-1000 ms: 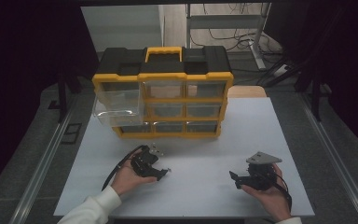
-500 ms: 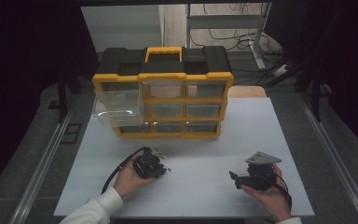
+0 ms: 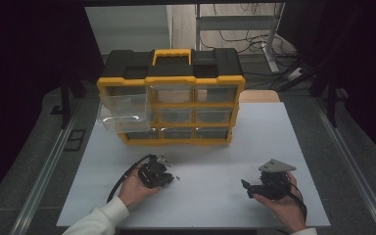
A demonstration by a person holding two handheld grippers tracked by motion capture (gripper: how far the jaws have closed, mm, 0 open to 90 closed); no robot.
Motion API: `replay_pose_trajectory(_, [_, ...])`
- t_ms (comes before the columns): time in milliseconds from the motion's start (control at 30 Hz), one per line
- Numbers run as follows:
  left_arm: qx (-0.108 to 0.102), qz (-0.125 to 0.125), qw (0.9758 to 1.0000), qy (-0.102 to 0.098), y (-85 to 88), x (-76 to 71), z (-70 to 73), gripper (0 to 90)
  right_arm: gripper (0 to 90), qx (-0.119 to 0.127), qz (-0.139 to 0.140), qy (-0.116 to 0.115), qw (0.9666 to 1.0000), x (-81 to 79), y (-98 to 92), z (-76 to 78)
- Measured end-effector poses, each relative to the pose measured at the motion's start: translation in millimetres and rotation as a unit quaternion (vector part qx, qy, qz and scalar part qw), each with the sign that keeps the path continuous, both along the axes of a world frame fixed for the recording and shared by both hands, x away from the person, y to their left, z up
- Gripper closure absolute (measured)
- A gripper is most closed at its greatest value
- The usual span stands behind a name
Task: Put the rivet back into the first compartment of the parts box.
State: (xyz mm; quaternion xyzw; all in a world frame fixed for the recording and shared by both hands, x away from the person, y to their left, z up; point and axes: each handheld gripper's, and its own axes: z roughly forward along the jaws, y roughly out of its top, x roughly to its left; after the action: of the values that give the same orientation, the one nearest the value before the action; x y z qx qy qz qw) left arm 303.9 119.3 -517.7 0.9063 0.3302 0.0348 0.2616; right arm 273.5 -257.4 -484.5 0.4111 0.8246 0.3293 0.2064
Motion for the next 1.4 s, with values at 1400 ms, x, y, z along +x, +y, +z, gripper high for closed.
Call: replay_pose_trajectory(1400, [-0.146,0.176,0.972,-0.054,212.8,-18.7,107.2,83.7,12.4,-0.001,0.003,0.007,1.0,2.4,4.2,-0.9])
